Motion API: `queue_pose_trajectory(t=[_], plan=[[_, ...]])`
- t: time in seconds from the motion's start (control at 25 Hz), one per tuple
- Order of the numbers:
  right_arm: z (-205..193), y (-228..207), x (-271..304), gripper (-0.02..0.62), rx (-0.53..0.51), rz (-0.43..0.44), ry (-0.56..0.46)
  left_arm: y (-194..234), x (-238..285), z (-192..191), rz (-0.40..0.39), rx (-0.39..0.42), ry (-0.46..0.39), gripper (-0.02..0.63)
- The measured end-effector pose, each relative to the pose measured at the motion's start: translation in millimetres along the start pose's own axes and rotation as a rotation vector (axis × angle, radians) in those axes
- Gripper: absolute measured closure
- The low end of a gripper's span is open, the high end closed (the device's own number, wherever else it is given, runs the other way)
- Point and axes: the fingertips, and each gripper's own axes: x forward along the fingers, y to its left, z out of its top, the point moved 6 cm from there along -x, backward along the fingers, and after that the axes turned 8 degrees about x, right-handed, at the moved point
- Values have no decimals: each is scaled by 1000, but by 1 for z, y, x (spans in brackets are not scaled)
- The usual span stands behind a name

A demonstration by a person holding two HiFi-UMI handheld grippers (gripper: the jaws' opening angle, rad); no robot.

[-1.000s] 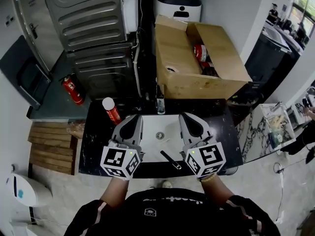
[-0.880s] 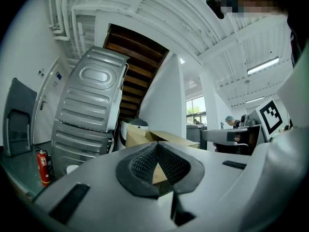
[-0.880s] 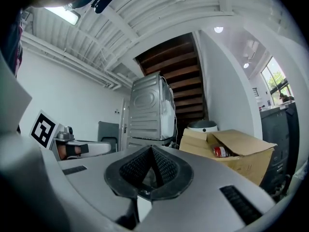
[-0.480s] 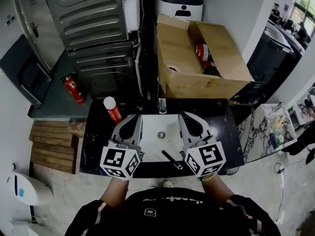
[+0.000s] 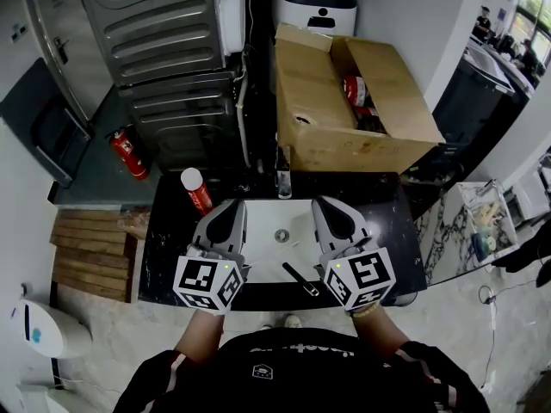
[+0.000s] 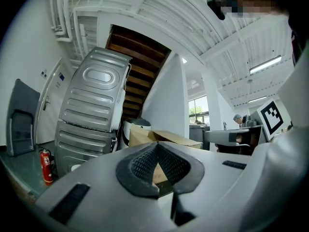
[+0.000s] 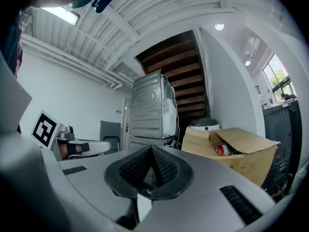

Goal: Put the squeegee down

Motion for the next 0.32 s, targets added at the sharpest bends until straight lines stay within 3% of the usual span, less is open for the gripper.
queue_pose_trajectory(t=[0.32], plan=[[2,4,-1,558,1,10,-3,1,-3,1,8,-6,-2,592]])
